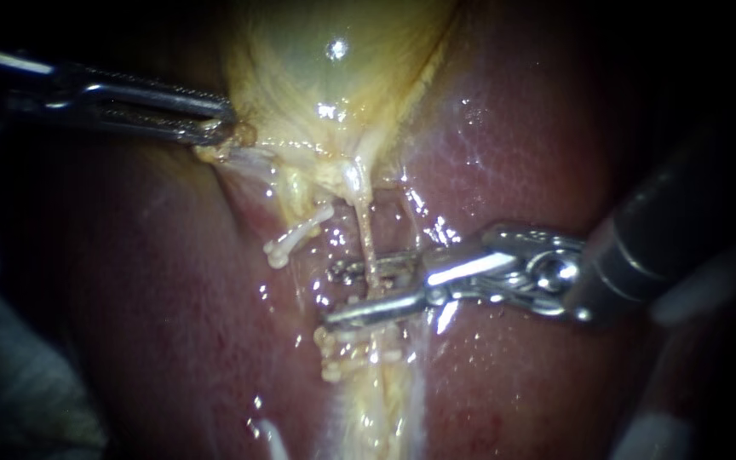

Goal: Going back second clip right tube

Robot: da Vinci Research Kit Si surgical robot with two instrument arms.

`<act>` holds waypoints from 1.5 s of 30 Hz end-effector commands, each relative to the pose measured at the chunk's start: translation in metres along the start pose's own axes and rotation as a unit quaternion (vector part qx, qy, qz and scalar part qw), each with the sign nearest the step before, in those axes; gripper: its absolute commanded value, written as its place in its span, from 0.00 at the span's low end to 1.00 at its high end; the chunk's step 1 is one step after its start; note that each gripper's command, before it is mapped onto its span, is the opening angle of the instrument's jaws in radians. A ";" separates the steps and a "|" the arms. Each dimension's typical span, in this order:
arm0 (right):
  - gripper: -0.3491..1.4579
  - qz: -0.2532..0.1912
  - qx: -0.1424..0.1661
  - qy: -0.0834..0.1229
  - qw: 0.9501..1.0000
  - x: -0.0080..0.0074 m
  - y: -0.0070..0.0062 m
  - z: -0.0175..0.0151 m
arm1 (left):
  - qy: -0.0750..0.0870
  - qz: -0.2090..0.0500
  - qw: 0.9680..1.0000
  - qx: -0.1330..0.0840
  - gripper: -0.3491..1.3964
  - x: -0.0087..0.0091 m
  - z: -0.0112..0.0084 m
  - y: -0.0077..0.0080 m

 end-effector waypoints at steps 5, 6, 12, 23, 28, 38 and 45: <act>0.47 -0.080 -0.005 -0.038 0.996 0.0014 -0.0012 -0.0019 | 0.000 0.000 1.000 0.000 0.00 0.0000 -0.0001 0.0000; 0.47 -0.095 -0.008 -0.044 0.995 0.0015 -0.0015 -0.0025 | 0.000 0.000 1.000 0.000 0.00 0.0000 -0.0001 0.0000; 0.47 -0.134 -0.040 -0.034 0.990 0.0017 -0.0024 -0.0054 | -0.001 0.000 1.000 -0.001 0.00 0.0000 -0.0002 -0.0001; 0.47 -0.167 -0.076 -0.034 0.983 0.0033 -0.0027 -0.0103 | -0.001 0.000 1.000 -0.002 0.00 0.0000 -0.0004 -0.0002; 0.47 -0.172 -0.074 -0.034 0.982 0.0034 -0.0029 -0.0112 | 0.000 0.000 1.000 -0.001 0.00 -0.0001 -0.0001 -0.0002; 0.47 -0.180 -0.069 -0.041 0.980 0.0037 -0.0037 -0.0126 | -0.009 0.000 1.000 -0.002 0.00 -0.0016 0.0031 -0.0007; 0.47 -0.179 -0.063 -0.042 0.981 0.0038 -0.0043 -0.0127 | -0.013 -0.003 1.000 -0.002 0.00 -0.0022 0.0050 -0.0014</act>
